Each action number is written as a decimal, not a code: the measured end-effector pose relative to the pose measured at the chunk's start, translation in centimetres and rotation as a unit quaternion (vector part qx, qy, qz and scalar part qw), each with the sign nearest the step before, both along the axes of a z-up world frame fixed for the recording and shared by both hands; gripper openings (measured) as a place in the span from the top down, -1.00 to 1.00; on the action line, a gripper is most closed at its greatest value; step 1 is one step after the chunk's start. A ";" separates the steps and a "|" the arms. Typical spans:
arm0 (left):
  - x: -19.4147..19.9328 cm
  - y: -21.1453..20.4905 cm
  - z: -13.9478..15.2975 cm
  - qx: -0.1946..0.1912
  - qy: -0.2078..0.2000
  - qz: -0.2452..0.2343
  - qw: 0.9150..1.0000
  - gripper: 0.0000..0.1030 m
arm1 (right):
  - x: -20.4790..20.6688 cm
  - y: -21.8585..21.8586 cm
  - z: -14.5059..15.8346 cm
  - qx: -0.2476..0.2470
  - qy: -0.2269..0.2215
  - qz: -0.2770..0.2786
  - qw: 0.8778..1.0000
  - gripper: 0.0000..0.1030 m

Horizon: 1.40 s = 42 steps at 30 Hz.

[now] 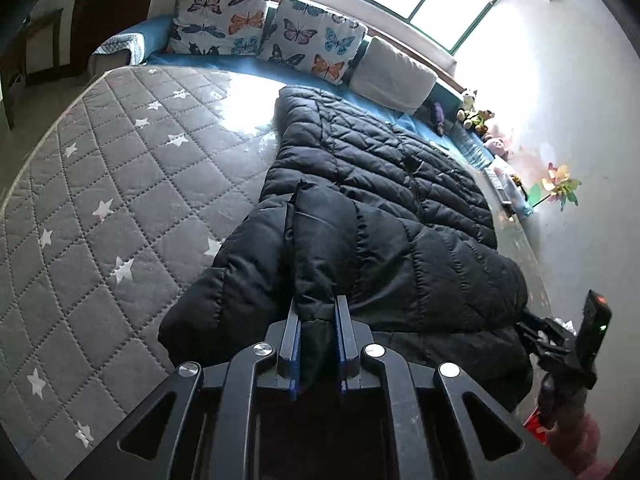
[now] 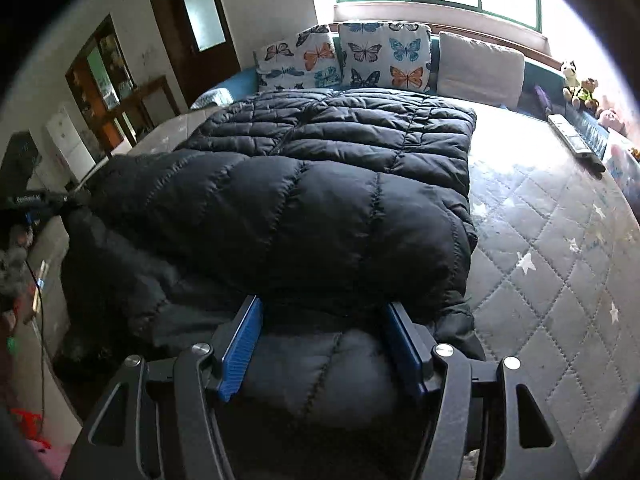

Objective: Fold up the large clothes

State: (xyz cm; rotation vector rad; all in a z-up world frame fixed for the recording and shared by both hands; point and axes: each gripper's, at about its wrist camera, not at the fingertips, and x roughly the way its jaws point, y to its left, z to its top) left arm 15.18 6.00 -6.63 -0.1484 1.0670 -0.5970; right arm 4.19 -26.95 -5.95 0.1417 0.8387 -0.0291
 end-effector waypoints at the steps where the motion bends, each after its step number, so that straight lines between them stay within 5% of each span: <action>1: 0.1 -0.1 0.1 0.002 0.002 0.000 1.000 0.68 | 0.0 0.1 0.6 -0.003 0.003 -0.001 1.000 -0.32; 7: -0.1 -0.5 2.4 0.006 -0.022 -0.013 1.000 0.63 | 0.8 1.4 4.3 -0.016 -0.033 0.027 0.999 -0.32; 14: 0.2 -0.5 2.5 0.031 -0.010 -0.007 0.999 0.42 | 5.2 3.6 0.1 -0.018 0.021 0.041 0.999 -0.38; 19: -0.4 1.0 4.8 0.047 -0.037 0.014 0.998 0.41 | 4.6 5.2 1.8 -0.034 0.010 0.070 0.997 -0.38; 25: -1.6 -2.0 7.6 -0.012 -0.062 -0.039 0.997 0.41 | 6.9 6.8 2.2 -0.026 0.007 0.081 0.996 -0.38; 32: -0.8 -8.6 3.8 -0.003 -0.033 -0.118 0.992 0.41 | 8.0 9.2 1.3 -0.028 0.020 0.104 0.994 -0.38; 42: -0.7 -9.1 -1.3 0.012 -0.013 -0.133 0.991 0.41 | 8.5 10.5 -1.0 -0.055 0.048 0.115 0.991 -0.41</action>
